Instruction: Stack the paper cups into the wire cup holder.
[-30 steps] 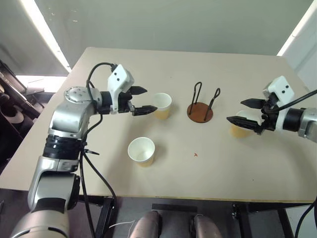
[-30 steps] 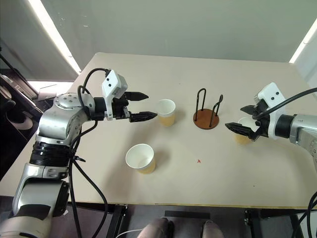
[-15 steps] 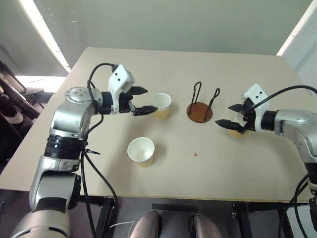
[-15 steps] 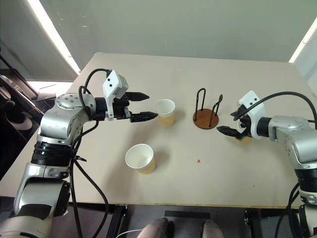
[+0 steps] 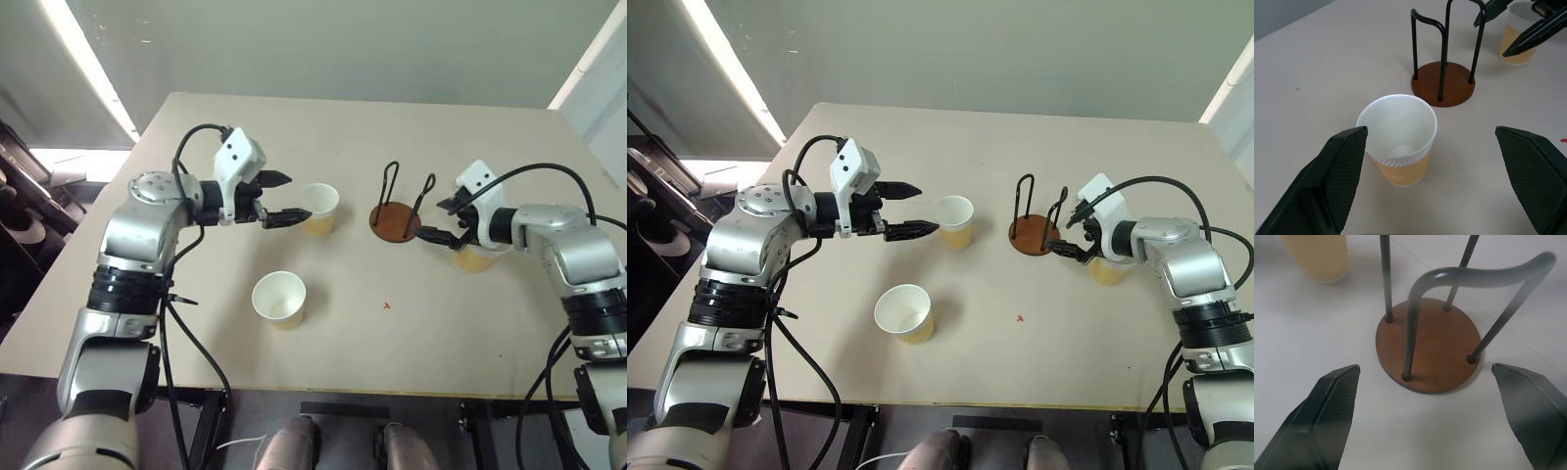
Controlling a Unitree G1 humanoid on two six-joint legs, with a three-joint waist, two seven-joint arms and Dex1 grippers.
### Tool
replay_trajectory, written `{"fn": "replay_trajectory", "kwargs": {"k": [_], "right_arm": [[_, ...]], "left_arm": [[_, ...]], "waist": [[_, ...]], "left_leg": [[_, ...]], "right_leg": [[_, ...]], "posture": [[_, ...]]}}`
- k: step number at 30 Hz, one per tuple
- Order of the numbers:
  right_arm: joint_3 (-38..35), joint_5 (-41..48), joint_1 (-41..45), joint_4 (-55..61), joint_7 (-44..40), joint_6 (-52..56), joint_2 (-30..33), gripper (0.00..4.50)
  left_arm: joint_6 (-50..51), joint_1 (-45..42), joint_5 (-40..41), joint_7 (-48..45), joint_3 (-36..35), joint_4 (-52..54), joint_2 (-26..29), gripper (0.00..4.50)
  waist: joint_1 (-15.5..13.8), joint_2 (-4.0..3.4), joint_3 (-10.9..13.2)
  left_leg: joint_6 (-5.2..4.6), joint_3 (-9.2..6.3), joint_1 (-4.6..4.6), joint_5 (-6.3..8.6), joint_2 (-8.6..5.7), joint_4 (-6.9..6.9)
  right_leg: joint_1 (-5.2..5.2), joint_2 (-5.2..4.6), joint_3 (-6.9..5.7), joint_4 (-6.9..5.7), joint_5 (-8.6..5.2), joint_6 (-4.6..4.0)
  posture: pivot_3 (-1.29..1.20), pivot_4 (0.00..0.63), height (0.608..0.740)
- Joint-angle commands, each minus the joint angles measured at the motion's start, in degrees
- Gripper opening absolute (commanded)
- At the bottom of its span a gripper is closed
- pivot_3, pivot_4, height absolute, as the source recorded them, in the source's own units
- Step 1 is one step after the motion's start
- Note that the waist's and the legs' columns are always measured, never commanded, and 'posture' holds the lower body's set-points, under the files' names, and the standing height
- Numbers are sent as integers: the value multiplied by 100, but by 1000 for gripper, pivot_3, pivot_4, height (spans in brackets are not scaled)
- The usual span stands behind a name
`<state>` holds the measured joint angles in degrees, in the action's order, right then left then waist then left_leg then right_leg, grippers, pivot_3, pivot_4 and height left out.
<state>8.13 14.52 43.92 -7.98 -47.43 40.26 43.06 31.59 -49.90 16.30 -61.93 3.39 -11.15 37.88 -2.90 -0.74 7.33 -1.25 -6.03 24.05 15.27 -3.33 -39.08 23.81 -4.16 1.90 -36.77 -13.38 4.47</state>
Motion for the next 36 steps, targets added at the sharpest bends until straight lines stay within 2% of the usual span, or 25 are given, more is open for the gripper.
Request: {"fn": "replay_trajectory", "kwargs": {"k": [1,16,19,29,30,33,36], "right_arm": [[-77,-123,224,-66,-53,-166,-40,4475],[-141,-208,624,-320,-19,-74,-597,4475],[-170,-220,617,-322,60,-32,-666,3897],[-396,-79,581,-260,64,194,-749,206],[-429,-33,580,-231,42,230,-745,18],[-491,154,516,31,-133,440,-606,18],[-480,398,284,730,-592,720,-165,18]], "left_arm": [[-22,-76,50,25,-112,191,68,4500],[-37,-86,21,1,-88,169,90,4500],[-22,-72,22,3,-90,184,98,4500],[-31,-71,4,-5,-81,177,117,4500],[-28,-71,5,-14,-80,178,124,4500],[36,-58,48,-119,-77,209,192,4500],[173,34,160,-476,-33,389,431,4500]], "waist": [[2,0,0],[9,0,0],[10,0,0],[9,0,0],[9,0,0],[8,-1,0],[3,-1,0]], "left_leg": [[0,0,0,0,0,0],[0,-1,2,0,0,2],[0,-1,2,0,0,2],[1,-2,2,0,0,2],[1,-1,2,0,0,2],[1,-1,3,0,0,2],[1,-2,7,1,0,6]], "right_leg": [[0,0,0,0,0,0],[1,0,-2,4,0,0],[1,0,-2,4,0,0],[1,0,-3,4,0,-1],[1,0,-3,4,0,-1],[1,0,-3,5,0,-1],[2,0,-5,9,-1,-2]], "posture": [[0,150,740],[0,150,740],[0,150,740],[0,150,740],[0,150,740],[0,150,740],[0,150,740]]}}
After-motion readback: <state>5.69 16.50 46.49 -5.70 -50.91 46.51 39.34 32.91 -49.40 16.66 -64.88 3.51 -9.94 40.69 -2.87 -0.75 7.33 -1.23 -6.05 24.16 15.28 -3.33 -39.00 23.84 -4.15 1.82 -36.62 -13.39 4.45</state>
